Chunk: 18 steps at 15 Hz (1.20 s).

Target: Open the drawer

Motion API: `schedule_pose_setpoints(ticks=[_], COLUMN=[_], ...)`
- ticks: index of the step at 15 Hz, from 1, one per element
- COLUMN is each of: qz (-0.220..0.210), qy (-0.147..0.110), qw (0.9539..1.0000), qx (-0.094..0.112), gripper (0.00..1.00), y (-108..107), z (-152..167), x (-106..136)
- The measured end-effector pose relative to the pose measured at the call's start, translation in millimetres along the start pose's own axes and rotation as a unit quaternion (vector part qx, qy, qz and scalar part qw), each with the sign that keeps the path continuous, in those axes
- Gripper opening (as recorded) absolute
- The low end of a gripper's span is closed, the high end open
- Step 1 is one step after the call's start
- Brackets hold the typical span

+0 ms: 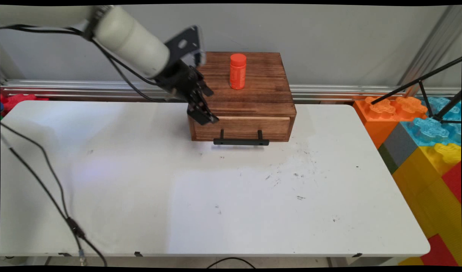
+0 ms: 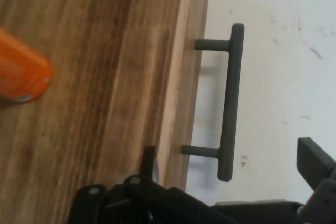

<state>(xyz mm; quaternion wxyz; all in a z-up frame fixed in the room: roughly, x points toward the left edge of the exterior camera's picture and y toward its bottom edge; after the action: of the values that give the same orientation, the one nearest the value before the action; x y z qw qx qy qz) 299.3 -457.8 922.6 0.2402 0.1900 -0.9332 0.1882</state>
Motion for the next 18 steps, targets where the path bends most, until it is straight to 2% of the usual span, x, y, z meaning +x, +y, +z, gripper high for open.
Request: schedule_pose_setpoints(ticks=[3,8,18], qz=[0.014,0.036,0.075], qy=[-0.022,-0.042,-0.052], qw=[0.9996,0.9979,0.9941], qx=[-0.012,-0.033,-0.060], gripper=[1.00,1.00,1.00], y=[4.1,12.6,29.9], z=[37.6,81.8,132.9], x=[6.8,11.5,17.3])
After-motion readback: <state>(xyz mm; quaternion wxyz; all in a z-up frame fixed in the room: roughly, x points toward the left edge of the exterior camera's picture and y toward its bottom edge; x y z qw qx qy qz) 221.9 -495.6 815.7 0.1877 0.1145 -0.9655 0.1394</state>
